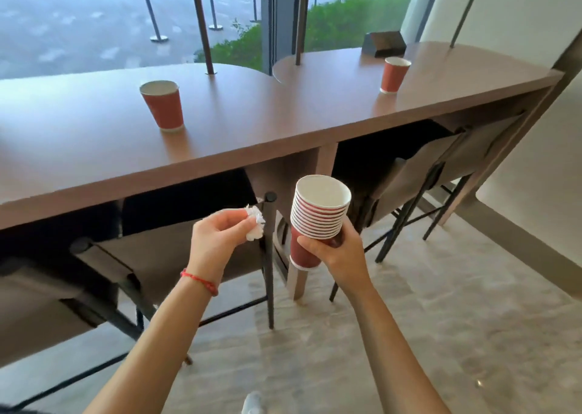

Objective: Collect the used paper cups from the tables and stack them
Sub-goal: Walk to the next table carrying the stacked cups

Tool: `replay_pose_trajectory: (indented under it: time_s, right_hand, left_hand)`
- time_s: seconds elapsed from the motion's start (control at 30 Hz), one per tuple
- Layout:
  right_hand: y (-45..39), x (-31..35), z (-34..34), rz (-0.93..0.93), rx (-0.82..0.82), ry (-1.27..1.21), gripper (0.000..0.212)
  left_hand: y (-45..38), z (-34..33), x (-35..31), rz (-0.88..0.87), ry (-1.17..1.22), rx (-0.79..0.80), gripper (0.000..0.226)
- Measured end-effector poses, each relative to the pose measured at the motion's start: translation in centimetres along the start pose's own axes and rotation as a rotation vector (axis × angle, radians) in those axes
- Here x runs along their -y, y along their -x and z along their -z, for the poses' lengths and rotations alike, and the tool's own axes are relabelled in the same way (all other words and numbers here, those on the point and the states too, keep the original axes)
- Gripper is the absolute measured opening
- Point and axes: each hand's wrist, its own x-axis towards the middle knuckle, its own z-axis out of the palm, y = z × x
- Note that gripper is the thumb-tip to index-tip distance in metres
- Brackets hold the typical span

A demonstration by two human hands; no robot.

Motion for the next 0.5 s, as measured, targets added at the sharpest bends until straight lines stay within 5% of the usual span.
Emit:
replay_pose_trajectory:
  time_s: [0.5]
  right_hand:
    - [-16.6,1.3,-12.3,0.079,0.278,-0.158,0.050]
  left_hand:
    - [-13.2,8.1,0.5,-0.094,0.109,-0.294,0.009]
